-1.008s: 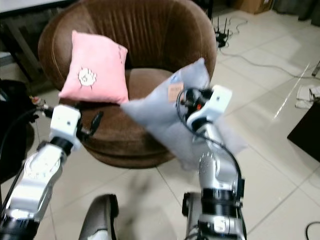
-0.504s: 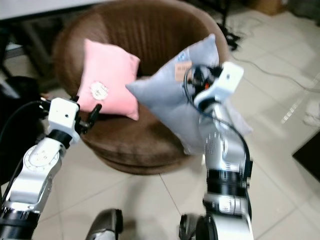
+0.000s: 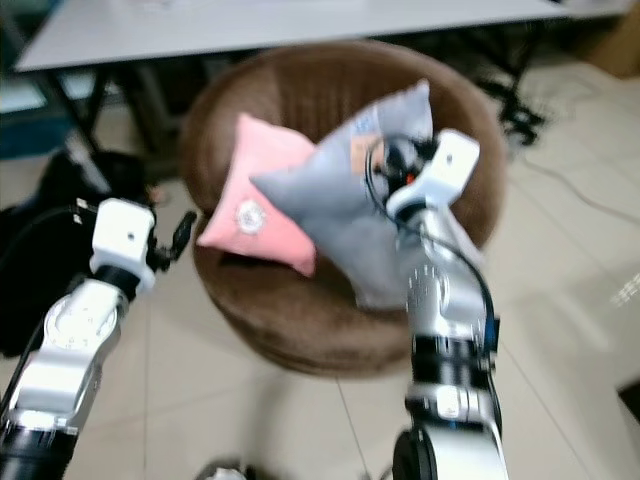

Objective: Move the pillow to the sofa from floor

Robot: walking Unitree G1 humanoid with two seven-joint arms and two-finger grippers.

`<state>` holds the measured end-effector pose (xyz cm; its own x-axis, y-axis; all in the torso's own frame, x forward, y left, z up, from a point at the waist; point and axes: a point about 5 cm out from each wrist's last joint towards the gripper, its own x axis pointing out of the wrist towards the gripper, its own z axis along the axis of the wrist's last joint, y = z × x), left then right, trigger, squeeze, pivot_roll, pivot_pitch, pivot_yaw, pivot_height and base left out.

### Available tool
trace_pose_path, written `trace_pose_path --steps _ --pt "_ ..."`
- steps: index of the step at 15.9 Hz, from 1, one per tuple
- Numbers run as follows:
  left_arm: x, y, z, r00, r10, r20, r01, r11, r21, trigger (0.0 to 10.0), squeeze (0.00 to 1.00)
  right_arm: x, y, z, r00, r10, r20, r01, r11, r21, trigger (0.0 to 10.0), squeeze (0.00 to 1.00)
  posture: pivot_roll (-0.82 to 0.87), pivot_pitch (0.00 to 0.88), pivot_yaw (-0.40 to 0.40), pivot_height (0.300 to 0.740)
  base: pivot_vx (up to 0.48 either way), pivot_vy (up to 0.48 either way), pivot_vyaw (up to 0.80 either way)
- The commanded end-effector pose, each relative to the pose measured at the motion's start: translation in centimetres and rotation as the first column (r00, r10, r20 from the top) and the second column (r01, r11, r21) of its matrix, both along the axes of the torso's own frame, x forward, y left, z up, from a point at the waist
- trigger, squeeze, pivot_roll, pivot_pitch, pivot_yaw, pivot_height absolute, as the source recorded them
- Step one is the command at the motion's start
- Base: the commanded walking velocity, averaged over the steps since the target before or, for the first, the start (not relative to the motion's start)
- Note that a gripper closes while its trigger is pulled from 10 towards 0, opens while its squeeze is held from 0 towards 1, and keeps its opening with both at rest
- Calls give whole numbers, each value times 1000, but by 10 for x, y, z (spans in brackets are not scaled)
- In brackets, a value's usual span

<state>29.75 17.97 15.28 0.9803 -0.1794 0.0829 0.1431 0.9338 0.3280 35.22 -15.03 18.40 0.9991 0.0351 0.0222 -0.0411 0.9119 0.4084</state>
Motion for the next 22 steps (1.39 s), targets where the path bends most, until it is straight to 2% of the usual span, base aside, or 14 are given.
trace_pose_path --steps 1,4,7,10,13,19,20,22 --pt "-2 2 -1 1000 4 -7 -4 1000 3 10000 0 -1 1 2 1000 -11 12 11 999 -34 10000 0 59 0 11 740 0 0 0" --pt "0 -2 0 999 -32 -10 32 999 -16 10000 0 -4 -4 -10 999 -44 -20 43 996 -73 10000 0 44 0 22 740 0 0 0" --pt "1 -4 1 999 -53 -11 52 999 -14 10000 0 -10 -10 -19 997 -66 -35 64 996 -58 10000 0 28 0 37 740 267 0 0" --pt "1 -3 3 998 -61 -8 61 998 -13 10000 0 -14 -15 -27 995 -88 -48 85 995 -51 10000 0 22 0 49 740 346 0 -623" --pt "0 -1 1 997 -69 -17 69 998 6 10000 0 -14 -13 -28 996 -75 -48 71 994 -79 10000 0 27 0 49 740 352 0 0" --pt "-4 3 0 997 -71 -28 72 997 22 10000 0 -13 -7 -35 996 -56 -73 51 996 -69 10000 0 48 0 48 740 347 0 0" --pt "-4 3 -1 997 -72 -29 72 997 22 10000 0 -13 -6 -35 997 -38 -70 31 994 -106 10000 0 54 0 44 740 334 0 0" --pt "-5 3 -2 997 -73 -33 74 997 22 10000 0 -14 -1 -37 997 -17 -73 8 993 -118 10000 0 56 0 42 740 330 0 747"
